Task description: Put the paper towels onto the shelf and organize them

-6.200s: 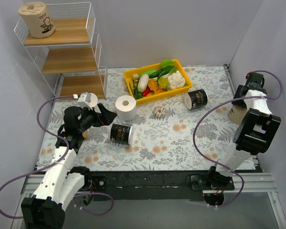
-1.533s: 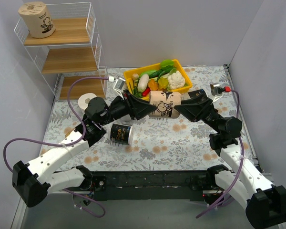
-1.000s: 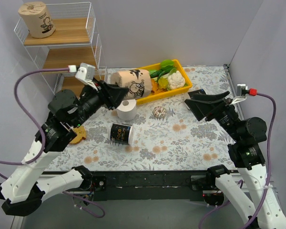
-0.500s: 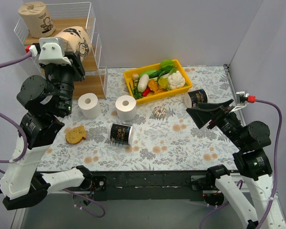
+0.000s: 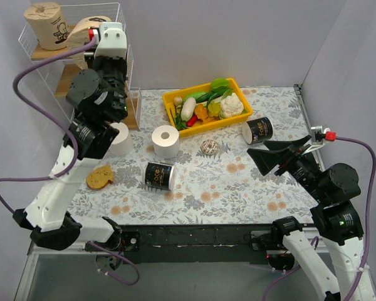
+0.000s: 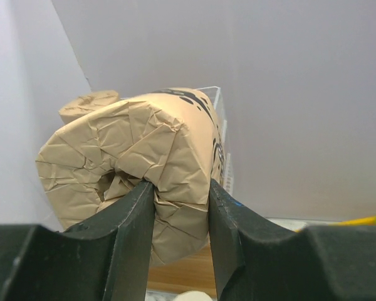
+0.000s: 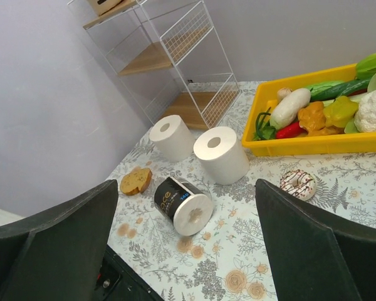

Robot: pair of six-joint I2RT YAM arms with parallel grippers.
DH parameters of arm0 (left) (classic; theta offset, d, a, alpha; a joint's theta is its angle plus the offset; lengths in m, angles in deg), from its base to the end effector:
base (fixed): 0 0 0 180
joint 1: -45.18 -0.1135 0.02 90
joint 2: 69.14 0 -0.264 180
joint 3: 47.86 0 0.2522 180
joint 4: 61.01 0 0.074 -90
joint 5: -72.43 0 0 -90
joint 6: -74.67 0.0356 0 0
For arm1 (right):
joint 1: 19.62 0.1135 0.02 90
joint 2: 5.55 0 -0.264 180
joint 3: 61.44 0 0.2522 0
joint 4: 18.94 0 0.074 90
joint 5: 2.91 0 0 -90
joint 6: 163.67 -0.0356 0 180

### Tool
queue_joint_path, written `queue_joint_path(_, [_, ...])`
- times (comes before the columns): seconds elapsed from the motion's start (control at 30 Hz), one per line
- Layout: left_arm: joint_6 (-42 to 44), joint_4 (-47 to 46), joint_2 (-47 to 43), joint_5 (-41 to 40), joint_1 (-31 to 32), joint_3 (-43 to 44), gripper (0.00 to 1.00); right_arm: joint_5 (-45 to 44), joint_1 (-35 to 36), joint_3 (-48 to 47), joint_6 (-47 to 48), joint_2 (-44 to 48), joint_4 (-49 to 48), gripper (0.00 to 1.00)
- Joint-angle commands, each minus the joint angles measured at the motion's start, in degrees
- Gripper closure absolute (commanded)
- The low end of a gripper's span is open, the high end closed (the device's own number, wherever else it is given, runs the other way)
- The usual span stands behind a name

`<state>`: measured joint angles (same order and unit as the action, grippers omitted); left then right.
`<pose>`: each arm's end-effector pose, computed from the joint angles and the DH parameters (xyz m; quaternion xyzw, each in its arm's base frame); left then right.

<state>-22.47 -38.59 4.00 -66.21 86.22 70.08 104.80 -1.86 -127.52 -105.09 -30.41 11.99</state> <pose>0.1779 -0.1194 0.5810 -0.1795 0.5848 -0.0998 0.7847 0.0694 0.0336 0.4100 -0.0420 0.6428 0.4053 0.6487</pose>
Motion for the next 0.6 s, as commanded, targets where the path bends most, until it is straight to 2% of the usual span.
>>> queue_joint_path(0.0, [-7.6,6.6,4.6,3.4,-9.2,9.2,0.71,-1.0,0.1,-3.8,2.9,1.0,0.8,0.03])
queue_joint_path(0.07, [-11.7,14.3,8.9,6.2,-15.2,14.5,0.72,-1.0,0.1,-4.9,3.7,0.9,1.2,0.03])
queue_joint_path(0.27, [-19.7,18.4,12.4,13.6,-22.6,18.0,0.74,-0.9,0.1,-6.7,5.1,0.4,2.0,0.03])
queue_joint_path(0.47, [-24.1,21.4,17.3,20.7,-27.0,23.8,0.73,-1.4,0.1,-6.7,5.5,0.3,2.1,0.03])
queue_joint_path(0.57, [-24.2,21.2,19.5,21.7,-28.1,25.6,0.72,-1.2,0.1,-6.1,5.4,0.5,1.8,0.03])
